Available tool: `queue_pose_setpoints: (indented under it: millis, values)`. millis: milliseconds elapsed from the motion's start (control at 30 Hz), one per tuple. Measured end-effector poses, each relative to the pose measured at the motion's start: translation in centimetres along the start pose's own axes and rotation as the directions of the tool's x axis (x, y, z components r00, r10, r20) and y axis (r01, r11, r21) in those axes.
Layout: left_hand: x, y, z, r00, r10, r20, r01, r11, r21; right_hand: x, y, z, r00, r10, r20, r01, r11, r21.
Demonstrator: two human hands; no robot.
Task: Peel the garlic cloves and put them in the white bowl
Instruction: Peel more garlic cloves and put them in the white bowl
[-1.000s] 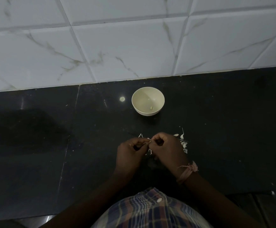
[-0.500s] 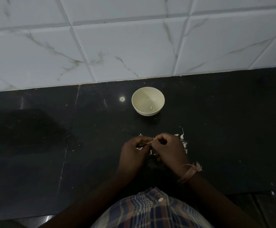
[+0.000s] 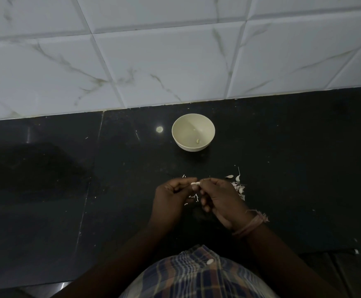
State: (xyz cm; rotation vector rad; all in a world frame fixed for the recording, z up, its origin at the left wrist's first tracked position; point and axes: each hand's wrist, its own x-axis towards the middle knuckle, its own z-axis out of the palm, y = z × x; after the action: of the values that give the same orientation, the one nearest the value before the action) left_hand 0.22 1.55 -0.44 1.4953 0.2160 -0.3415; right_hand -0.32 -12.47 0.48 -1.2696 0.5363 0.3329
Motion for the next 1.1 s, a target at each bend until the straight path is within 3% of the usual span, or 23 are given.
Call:
queue_pose_setpoints:
  millis: [133,300,433,633,833,1000,1100]
  values:
    - [0.0,-0.4,0.1,0.988,-0.152,-0.001,0.147,0.957,-0.251,0.2,0.5,0.0,0.997,0.058,-0.048,-0.055,0.997,0.061]
    - [0.5,-0.8,-0.1,0.983,-0.182,-0.032,0.159,0.921,-0.355,0.2,1.2,-0.9,0.989,0.023,-0.147,-0.025,1.000,-0.014]
    - [0.6,-1.1,-0.3,0.979,-0.203,-0.010,0.183,0.902,-0.390,0.2,1.1,-0.5,0.981,-0.121,-0.150,0.090,0.975,-0.204]
    - [0.4,-0.9,-0.2,0.975,-0.223,0.010,0.203,0.864,-0.461,0.1,1.2,-0.1,0.928,-0.336,-0.158,0.226,0.848,-0.479]
    - [0.3,-0.6,-0.1,0.975,-0.221,0.009,0.195,0.841,-0.505,-0.4,1.2,0.4,0.909,-0.405,-0.101,0.307,0.812,-0.496]
    - [-0.2,-0.5,0.2,0.972,-0.228,0.058,0.227,0.846,-0.483,-0.5,1.4,0.7,0.893,-0.426,-0.143,0.291,0.791,-0.539]
    - [-0.3,-0.6,0.2,0.979,-0.198,0.048,0.202,0.907,-0.371,-0.7,1.2,0.6,0.899,-0.407,-0.164,0.277,0.816,-0.508]
